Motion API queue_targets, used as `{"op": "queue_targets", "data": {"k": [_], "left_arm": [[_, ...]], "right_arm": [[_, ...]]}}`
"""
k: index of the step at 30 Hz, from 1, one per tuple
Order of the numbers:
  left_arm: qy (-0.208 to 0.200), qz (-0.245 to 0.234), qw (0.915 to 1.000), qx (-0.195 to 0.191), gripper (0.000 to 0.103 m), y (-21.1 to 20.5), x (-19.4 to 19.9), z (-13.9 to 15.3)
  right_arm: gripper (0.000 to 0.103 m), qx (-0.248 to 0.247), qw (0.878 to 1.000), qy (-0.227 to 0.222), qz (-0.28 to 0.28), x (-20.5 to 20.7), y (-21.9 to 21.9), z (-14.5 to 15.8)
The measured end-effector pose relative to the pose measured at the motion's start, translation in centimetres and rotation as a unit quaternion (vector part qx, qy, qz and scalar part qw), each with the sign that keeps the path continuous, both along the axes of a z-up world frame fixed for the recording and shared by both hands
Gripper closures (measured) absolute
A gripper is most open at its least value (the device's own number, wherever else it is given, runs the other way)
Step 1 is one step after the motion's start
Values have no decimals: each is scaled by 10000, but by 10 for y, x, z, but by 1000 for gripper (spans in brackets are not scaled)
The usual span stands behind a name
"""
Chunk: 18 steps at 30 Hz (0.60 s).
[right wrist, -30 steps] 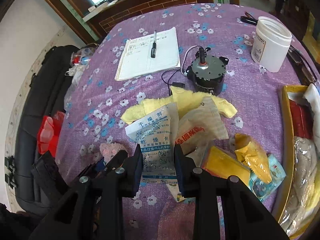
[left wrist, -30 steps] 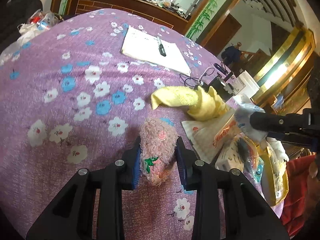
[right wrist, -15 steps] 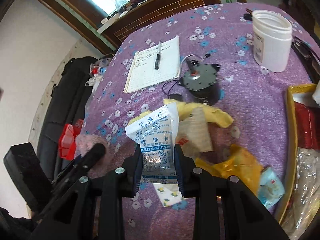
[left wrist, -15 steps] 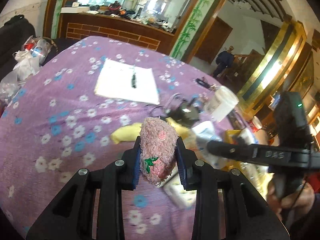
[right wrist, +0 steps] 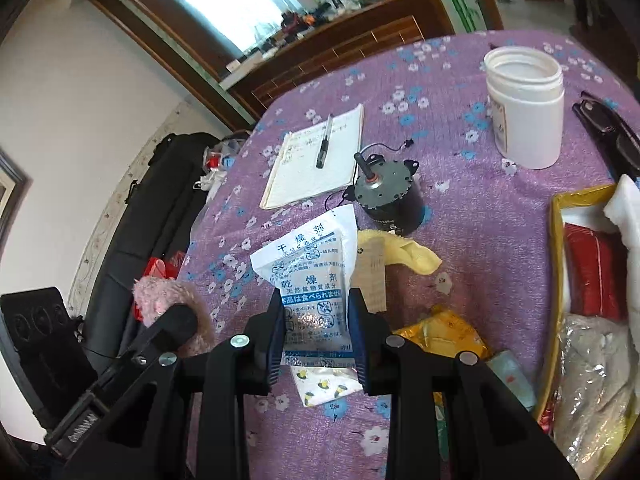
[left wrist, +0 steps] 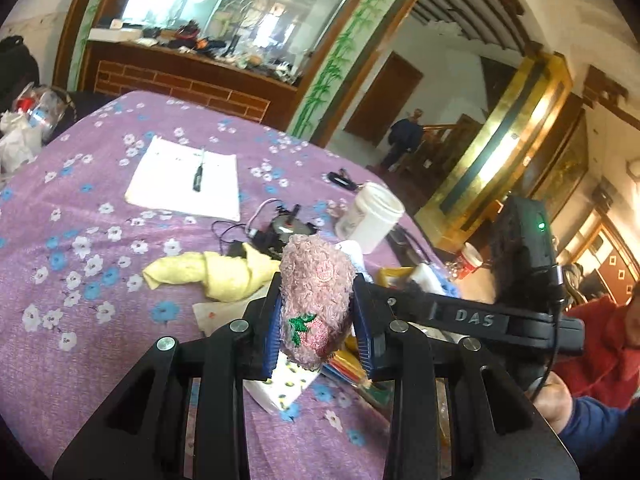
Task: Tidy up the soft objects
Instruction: 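Carry the pink ball and white packet toward the white box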
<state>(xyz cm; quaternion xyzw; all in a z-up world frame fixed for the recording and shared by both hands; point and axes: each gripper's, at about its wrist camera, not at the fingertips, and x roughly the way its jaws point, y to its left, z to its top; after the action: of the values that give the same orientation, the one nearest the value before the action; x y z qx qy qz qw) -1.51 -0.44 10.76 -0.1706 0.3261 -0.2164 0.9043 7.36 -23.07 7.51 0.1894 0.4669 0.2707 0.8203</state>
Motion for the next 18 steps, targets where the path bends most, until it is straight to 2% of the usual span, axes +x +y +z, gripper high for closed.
{"op": "queue_targets", "data": {"k": [3, 7, 11, 15, 18], "left_arm": [[-143, -20, 9999, -60, 73, 1, -15, -1], [-336, -60, 9993, -174, 73, -8, -42, -5], [-301, -356, 9987, -187, 73, -35, -70, -3], [-322, -858, 9956, -210, 73, -77, -86, 6], [-270, -1113, 9932, -208, 73, -110, -91, 7]], "right_arm": [[74, 384, 9992, -72, 6, -9, -10, -3], [74, 583, 9974, -400, -99, -39, -30, -3], [74, 560, 9952, -688, -423, -78, -66, 3], [74, 280, 9903, -1052, -861, -112, -117, 15], [74, 288, 9874, -1081, -1117, -123, -148, 16]]}}
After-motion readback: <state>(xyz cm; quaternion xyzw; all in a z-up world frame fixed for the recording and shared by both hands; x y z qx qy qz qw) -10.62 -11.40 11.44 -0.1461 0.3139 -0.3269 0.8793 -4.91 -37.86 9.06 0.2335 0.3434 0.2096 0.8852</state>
